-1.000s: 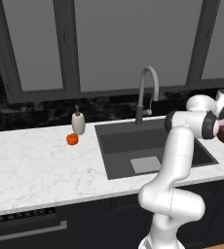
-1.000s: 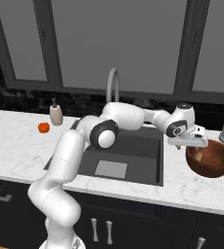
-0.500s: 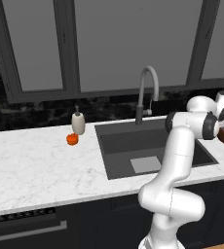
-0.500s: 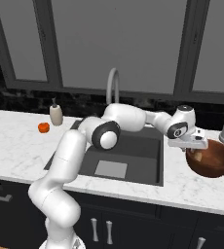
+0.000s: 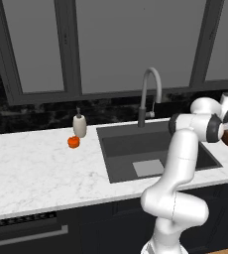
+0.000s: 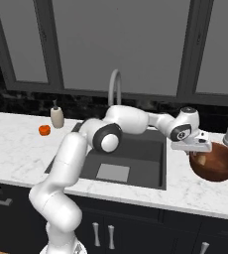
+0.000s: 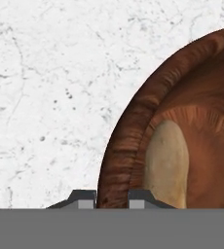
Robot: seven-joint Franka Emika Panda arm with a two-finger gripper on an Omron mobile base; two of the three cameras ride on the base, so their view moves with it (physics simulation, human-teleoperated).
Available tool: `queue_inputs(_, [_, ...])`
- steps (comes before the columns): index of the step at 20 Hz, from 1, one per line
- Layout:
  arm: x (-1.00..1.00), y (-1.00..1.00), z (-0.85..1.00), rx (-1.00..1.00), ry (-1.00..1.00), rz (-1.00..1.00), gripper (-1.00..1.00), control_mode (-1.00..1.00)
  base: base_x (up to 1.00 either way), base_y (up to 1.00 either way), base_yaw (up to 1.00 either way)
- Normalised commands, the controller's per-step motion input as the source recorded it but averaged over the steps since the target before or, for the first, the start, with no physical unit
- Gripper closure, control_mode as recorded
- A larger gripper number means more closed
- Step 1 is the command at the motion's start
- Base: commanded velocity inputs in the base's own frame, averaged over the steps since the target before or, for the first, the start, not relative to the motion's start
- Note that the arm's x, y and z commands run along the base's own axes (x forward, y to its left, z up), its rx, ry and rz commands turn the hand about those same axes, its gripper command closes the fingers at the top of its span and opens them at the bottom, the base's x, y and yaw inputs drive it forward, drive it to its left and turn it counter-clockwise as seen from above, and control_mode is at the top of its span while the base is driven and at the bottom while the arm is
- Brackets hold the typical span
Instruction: Pick the sweet potato from the sink and place it in the bowl. Then pick the bowl and place it in the microwave. Then close the microwave door and press the start button.
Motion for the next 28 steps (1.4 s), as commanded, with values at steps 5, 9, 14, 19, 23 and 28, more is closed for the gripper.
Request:
queue_inputs(5, [-0.56, 0.25, 0.43, -0.04, 0.0, 0.04, 1.0, -1.0, 0.0, 0.0, 0.0])
queue_inputs(9, [-0.51, 0.31, 0.63, -0.1, 0.02, 0.05, 1.0, -1.0, 0.0, 0.0, 0.0])
queue_inputs(14, [-0.45, 0.41, 0.56, -0.05, 0.02, 0.13, 1.0, -1.0, 0.0, 0.0, 0.0])
queue_inputs(19, [-0.44, 0.49, 0.52, 0.0, 0.0, 0.18, 1.0, -1.0, 0.0, 0.0, 0.0])
queue_inputs(23, [-0.49, 0.62, 0.61, -0.08, 0.05, 0.38, 1.0, -1.0, 0.0, 0.0, 0.0])
queue_inputs(28, [-0.34, 0.79, 0.6, 0.01, 0.22, 0.46, 1.0, -1.0, 0.0, 0.0, 0.0])
